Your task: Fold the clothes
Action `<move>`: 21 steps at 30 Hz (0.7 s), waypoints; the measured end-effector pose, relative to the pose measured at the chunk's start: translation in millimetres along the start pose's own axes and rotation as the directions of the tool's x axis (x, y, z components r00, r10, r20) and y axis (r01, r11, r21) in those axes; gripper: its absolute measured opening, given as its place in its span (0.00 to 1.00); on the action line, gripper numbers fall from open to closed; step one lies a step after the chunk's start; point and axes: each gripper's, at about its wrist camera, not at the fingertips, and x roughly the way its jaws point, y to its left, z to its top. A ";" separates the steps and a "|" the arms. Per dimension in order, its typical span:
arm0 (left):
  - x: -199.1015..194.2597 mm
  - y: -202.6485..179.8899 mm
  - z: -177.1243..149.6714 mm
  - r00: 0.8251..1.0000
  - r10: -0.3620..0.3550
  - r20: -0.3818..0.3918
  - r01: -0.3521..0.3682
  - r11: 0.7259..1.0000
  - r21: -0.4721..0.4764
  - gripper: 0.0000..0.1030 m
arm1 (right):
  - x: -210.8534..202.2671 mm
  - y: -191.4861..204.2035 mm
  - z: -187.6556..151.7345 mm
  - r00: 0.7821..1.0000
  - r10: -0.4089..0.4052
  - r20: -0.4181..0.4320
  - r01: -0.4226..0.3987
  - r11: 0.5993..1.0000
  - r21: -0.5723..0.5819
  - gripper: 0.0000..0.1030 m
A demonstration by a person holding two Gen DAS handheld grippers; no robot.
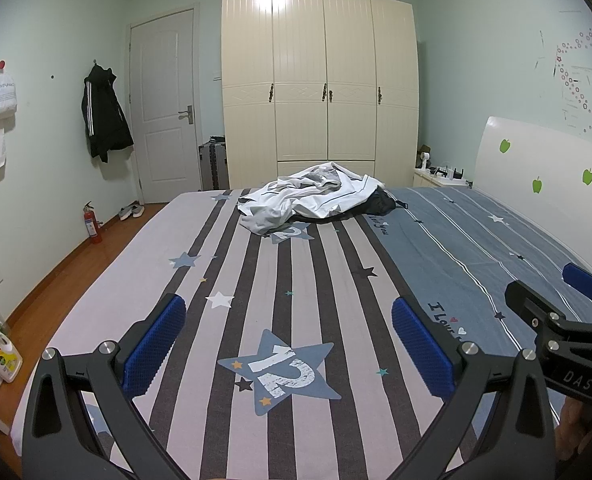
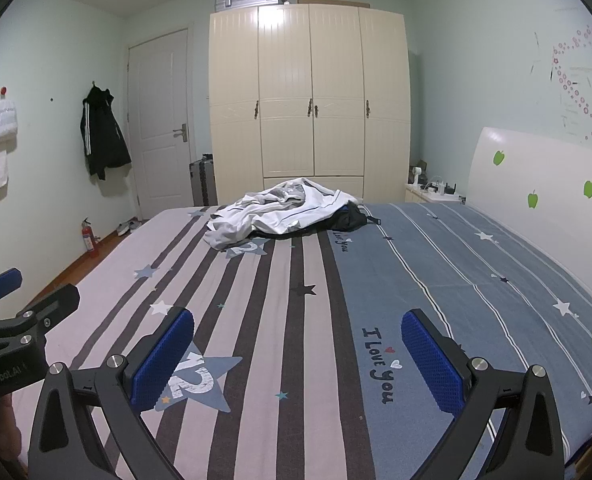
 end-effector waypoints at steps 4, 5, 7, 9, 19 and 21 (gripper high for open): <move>0.0 0.6 -1.4 1.000 -0.002 0.000 0.002 1.000 0.000 0.99 | 0.4 -0.6 -0.4 1.000 0.001 0.000 -0.001 1.000 0.000 1.00; 0.2 0.0 -0.9 1.000 -0.003 0.000 0.003 1.000 0.000 0.99 | 0.3 -0.7 -0.5 1.000 0.001 0.000 -0.001 1.000 0.000 1.00; 0.2 0.1 -0.9 1.000 -0.003 0.000 0.003 1.000 0.000 0.99 | 0.1 -0.8 -0.8 1.000 0.001 0.000 -0.001 1.000 0.000 1.00; 0.3 0.3 -1.1 1.000 -0.004 0.000 0.004 1.000 -0.001 0.99 | 0.0 -0.9 -1.3 1.000 0.001 0.000 -0.001 1.000 0.000 1.00; 0.5 2.2 -2.0 1.000 -0.006 0.000 0.006 1.000 0.000 0.99 | -1.0 -1.5 -3.0 1.000 0.002 0.000 -0.002 1.000 0.000 1.00; 0.6 2.4 -2.1 1.000 -0.007 -0.001 0.007 1.000 0.000 0.99 | -0.9 -1.1 -3.2 1.000 0.001 -0.001 -0.001 1.000 0.000 1.00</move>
